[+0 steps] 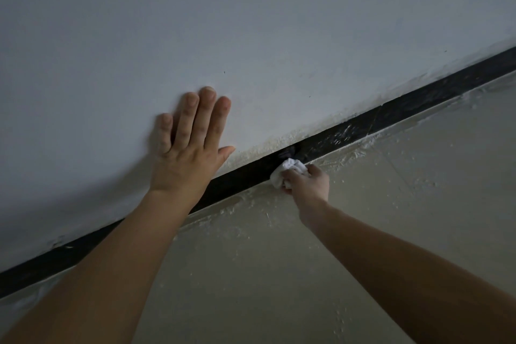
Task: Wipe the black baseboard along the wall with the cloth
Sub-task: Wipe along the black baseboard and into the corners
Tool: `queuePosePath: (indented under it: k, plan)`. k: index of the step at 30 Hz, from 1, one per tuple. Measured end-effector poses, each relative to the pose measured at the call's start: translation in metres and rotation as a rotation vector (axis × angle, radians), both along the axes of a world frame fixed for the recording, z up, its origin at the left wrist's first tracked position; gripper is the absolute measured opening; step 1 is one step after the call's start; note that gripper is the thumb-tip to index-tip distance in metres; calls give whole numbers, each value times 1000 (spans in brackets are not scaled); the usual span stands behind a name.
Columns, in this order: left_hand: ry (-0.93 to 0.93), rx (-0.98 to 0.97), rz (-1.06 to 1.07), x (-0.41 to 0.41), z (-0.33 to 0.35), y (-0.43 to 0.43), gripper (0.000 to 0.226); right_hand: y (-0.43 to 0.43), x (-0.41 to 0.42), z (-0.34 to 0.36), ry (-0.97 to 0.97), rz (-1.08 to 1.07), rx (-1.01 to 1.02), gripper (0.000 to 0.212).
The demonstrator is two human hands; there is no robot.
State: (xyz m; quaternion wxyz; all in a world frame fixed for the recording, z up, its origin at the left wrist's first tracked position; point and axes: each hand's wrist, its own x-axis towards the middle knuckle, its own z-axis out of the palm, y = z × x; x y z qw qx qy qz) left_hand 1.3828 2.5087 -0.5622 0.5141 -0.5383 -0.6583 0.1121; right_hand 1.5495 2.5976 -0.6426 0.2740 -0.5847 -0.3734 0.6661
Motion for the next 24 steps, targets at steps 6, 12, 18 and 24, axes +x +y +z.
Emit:
queuePosePath:
  k: [6, 12, 18, 24]
  plan:
    - [24, -5, 6, 0, 1, 0, 96, 24, 16, -1, 12, -125, -34, 13]
    - [-66, -25, 14, 8, 1, -1, 96, 47, 40, 8, -48, -250, 27, 10]
    - [-111, -65, -22, 35, 1, 23, 94, -9, 19, 0, -167, 161, 217, 13]
    - [-116, 0, -21, 51, -11, 63, 103, 28, 27, 12, -206, 25, 291, 27]
